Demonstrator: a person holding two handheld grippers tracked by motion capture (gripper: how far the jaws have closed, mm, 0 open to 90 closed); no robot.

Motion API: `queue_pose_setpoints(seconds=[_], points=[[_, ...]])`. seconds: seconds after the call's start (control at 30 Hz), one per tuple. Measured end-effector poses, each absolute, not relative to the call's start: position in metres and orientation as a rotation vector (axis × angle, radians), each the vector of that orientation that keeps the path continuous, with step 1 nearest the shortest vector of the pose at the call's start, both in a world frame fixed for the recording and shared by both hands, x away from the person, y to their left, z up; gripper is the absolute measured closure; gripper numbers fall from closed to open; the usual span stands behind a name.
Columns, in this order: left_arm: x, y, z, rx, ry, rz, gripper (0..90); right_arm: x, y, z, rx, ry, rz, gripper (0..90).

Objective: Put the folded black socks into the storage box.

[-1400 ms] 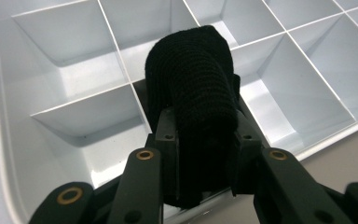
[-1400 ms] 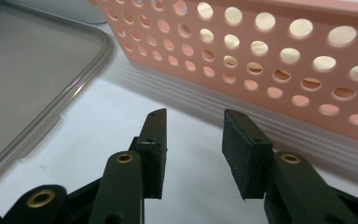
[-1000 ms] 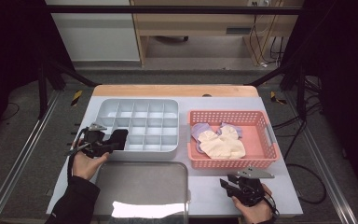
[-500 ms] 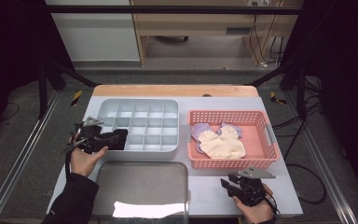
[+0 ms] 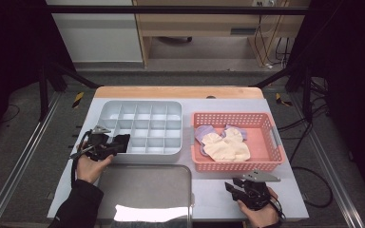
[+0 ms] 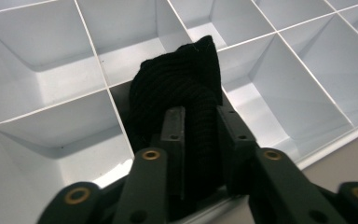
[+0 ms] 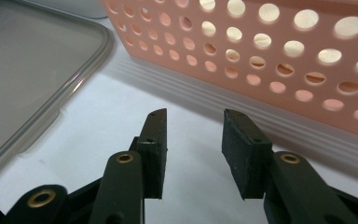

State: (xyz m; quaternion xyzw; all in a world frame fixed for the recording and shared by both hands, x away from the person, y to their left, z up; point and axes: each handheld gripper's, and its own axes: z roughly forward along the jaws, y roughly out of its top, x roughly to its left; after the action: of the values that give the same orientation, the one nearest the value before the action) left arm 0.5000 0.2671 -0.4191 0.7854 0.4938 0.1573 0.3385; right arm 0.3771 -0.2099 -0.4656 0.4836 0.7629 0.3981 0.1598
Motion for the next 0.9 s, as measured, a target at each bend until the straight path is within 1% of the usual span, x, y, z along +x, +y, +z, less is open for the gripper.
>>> queue_pose_setpoints(seconds=[0.07, 0.17, 0.23, 0.27, 0.3, 0.4, 0.53, 0.63, 0.9], points=[[0.498, 0.27, -0.416, 2.007, 1.287, 0.424, 62.3, 0.377, -0.21, -0.465, 1.385, 2.178, 1.138, 61.3], [0.499, 0.274, -0.412, 1.937, 1.293, 0.454, 61.3, 0.377, -0.21, -0.466, 1.386, 2.178, 1.137, 61.4], [0.504, 0.272, -0.411, 1.928, 1.3, 0.483, 64.1, 0.378, -0.21, -0.466, 1.38, 2.181, 1.132, 61.7], [0.506, 0.271, -0.412, 1.931, 1.3, 0.49, 67.1, 0.378, -0.209, -0.466, 1.374, 2.183, 1.132, 61.8], [0.507, 0.27, -0.413, 1.934, 1.3, 0.492, 70.6, 0.378, -0.209, -0.466, 1.372, 2.185, 1.132, 61.9], [0.509, 0.265, -0.418, 1.97, 1.286, 0.497, 76.8, 0.377, -0.209, -0.466, 1.37, 2.184, 1.13, 62.4], [0.509, 0.266, -0.423, 1.998, 1.291, 0.49, 83.6, 0.377, -0.209, -0.466, 1.374, 2.185, 1.131, 62.7], [0.51, 0.266, -0.428, 2.028, 1.297, 0.481, 85.8, 0.377, -0.209, -0.466, 1.361, 2.19, 1.127, 62.8], [0.511, 0.264, -0.429, 2.034, 1.3, 0.486, 85.9, 0.378, -0.207, -0.466, 1.359, 2.197, 1.124, 63.4]])
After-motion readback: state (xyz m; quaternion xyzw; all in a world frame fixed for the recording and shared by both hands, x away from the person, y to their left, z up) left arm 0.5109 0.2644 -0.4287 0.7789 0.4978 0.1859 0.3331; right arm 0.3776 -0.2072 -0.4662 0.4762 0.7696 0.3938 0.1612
